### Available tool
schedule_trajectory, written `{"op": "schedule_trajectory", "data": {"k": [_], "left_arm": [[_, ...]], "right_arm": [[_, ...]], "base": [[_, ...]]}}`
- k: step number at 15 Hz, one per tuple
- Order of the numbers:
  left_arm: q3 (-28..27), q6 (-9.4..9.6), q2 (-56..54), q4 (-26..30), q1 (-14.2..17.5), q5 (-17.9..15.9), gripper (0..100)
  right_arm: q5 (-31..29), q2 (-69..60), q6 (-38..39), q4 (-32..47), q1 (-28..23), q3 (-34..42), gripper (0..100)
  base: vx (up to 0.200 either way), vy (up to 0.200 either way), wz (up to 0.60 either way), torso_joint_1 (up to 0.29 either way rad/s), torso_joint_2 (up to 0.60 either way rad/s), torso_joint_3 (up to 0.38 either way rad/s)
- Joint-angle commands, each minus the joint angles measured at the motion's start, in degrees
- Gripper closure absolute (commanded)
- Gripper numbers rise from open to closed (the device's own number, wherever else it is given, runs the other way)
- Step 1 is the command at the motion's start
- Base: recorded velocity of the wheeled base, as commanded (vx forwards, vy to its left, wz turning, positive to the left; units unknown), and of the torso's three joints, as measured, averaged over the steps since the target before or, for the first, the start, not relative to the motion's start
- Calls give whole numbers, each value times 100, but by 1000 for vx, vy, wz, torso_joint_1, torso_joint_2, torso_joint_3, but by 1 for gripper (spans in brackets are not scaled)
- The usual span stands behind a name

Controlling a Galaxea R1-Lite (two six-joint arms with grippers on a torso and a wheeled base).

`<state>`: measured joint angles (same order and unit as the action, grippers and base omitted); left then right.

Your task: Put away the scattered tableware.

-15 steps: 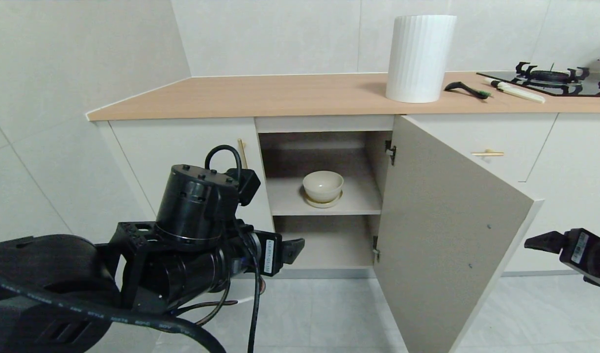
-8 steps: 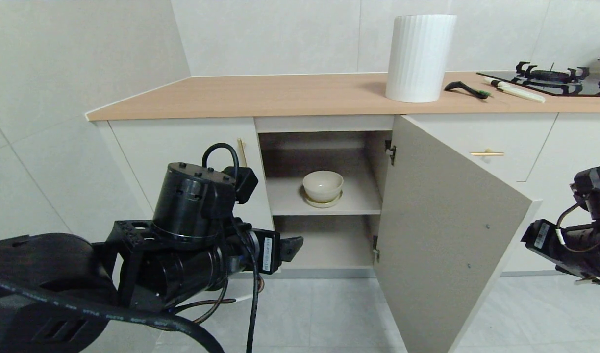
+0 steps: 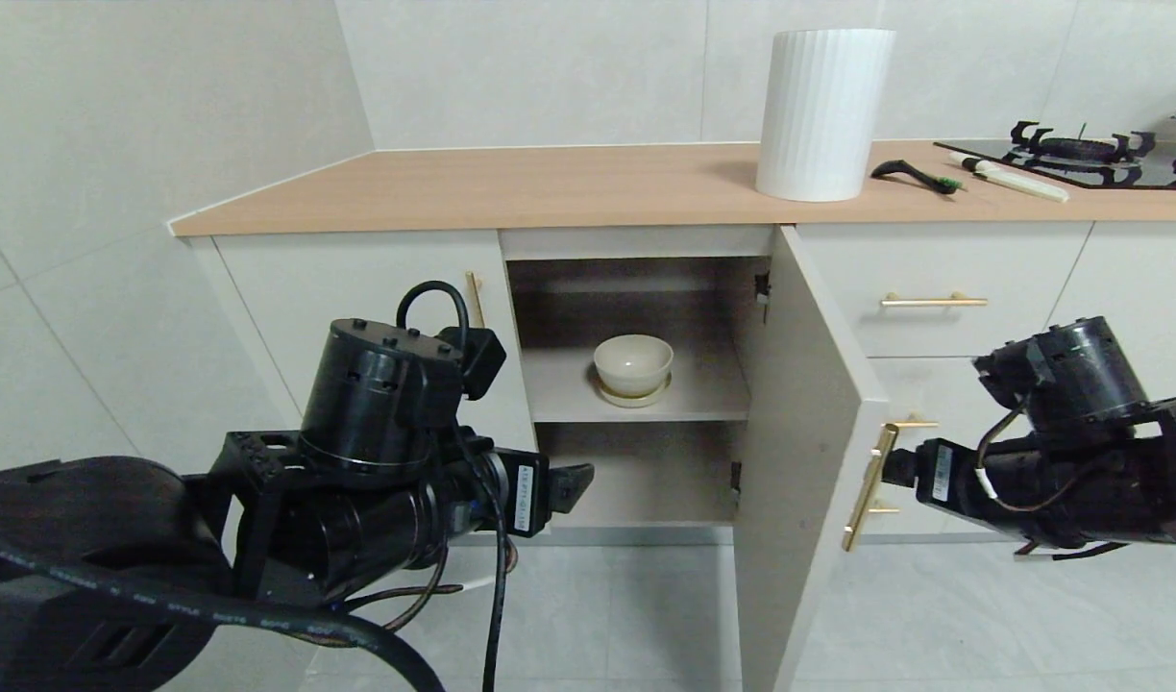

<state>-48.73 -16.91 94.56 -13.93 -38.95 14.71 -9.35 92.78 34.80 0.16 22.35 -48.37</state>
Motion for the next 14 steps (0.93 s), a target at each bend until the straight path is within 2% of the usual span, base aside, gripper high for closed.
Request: {"op": "schedule_trajectory", "data": {"k": [1,5,10,11,14], "left_arm": [[-32,12,-61,-4,116,5,0],[-84,91,-386,5,880,-21,0],[417,-41,-702,5,942,-4,0],[566,-172,-825,-4,942,-21,0],[610,-199,-1063,5,1038,-21,0]], "right_arm": [[-5,495,-9,11,472,-401,0],[3,1506,-352,19,560,-1421,0],[170,2227,-510,37,560,-2510,0],[170,2499,-510,90,560,-2897,0],[162,2903,-510,151,604,-3249,0]], "base": [[0,0,0,0,0,0],[0,0,0,0,0,0],[0,0,0,0,0,0],[0,0,0,0,0,0],[0,0,0,0,0,0]]}}
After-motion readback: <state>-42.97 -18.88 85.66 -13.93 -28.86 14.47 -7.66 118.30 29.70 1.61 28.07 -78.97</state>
